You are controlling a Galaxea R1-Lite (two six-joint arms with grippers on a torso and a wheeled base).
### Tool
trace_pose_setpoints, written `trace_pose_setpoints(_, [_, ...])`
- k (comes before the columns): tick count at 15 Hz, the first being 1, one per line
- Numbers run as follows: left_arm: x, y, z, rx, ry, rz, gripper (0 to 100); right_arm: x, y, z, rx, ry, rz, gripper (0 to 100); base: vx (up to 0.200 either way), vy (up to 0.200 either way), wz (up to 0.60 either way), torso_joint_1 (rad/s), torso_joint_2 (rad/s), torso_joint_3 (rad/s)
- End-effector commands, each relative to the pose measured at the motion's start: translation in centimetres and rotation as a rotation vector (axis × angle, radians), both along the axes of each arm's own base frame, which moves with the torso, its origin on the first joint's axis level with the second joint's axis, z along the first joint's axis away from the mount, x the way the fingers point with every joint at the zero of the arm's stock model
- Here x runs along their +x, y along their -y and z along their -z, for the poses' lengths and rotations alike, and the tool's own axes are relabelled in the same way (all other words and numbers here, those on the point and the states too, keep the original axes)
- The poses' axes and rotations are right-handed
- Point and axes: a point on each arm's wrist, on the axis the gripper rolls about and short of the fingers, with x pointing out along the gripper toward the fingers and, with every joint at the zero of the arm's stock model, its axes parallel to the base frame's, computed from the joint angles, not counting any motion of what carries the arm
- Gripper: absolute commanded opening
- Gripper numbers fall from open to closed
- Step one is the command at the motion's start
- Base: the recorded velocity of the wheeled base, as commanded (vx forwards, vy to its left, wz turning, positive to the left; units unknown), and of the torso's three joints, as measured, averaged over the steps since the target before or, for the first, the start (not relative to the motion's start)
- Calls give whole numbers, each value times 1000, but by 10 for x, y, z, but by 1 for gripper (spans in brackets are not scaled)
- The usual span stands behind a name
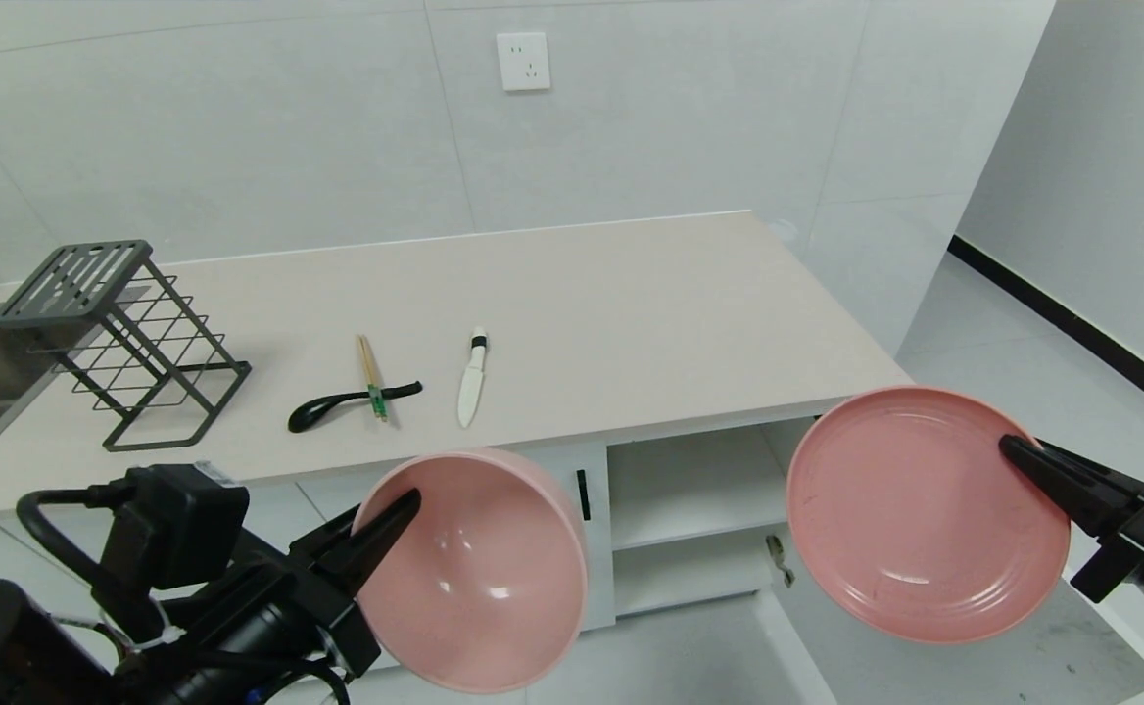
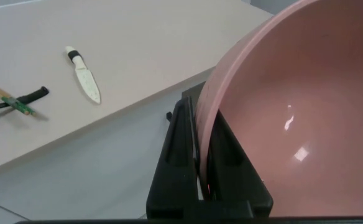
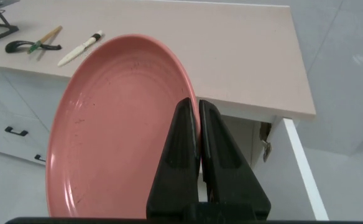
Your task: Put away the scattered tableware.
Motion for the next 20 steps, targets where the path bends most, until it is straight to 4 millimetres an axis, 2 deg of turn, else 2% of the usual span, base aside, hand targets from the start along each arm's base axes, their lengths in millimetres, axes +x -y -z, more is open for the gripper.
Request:
trace_pose_setpoints(1, [0, 0, 0, -1, -2, -1, 0, 0, 0, 0, -1, -1, 0, 0, 0, 0, 0, -183, 354, 178])
trace_pose_setpoints(5, [0, 0, 0, -1, -2, -1, 0, 2, 0, 2, -2, -9, 1, 0, 0, 0, 0, -183, 369, 174])
trace_pose_setpoints(20, [0, -1, -1, -6, 1, -4, 0, 3, 0, 4, -3, -21, 3, 0, 0, 0, 0, -264, 520, 249])
